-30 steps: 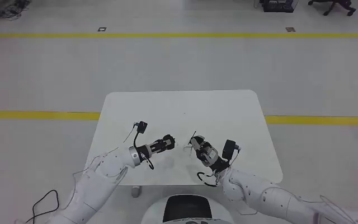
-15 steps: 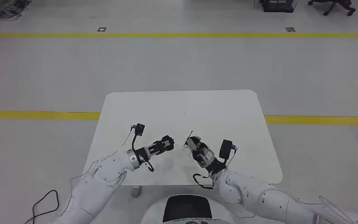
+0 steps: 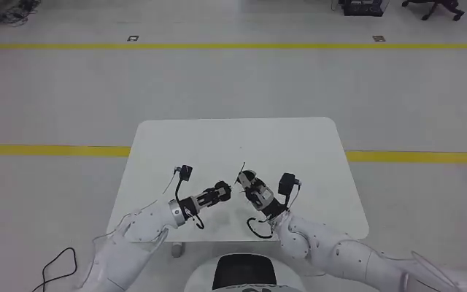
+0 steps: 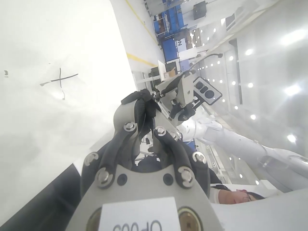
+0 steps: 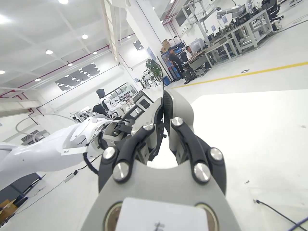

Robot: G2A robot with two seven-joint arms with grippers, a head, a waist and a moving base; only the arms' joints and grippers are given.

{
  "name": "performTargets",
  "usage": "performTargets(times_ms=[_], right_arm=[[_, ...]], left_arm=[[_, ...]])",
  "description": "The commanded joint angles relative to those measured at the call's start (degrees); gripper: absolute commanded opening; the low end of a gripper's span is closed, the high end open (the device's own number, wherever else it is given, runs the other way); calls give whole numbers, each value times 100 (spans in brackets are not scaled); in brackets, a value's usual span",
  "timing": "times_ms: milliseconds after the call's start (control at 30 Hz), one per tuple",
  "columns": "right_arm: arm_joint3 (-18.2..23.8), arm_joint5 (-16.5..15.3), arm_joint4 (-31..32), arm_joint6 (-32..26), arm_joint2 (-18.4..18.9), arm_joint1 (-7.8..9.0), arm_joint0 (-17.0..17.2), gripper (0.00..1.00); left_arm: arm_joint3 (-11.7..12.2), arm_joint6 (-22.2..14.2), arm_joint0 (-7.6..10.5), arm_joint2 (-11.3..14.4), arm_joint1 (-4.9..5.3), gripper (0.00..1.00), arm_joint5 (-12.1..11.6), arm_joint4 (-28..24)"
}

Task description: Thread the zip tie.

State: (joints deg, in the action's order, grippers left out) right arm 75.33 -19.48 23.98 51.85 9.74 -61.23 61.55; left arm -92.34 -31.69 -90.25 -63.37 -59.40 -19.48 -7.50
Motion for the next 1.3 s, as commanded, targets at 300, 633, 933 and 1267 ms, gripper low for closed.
performTargets(times_ms=[300,633,933,1267], right_arm=[[-151,0,152,38,0,-122,38,0],[-75,0,302,-214,251,-136,188,0],[-51,0,641,-341,665,-182,449,0],[-33,0,825,-507,999,-254,677,0]], left_arm=[[-28,35,-25,-45,-27,0,0,-56],[21,166,39,75,-47,0,224,-117],[83,196,76,116,-46,0,233,-185],[104,185,75,118,-32,0,178,-251]])
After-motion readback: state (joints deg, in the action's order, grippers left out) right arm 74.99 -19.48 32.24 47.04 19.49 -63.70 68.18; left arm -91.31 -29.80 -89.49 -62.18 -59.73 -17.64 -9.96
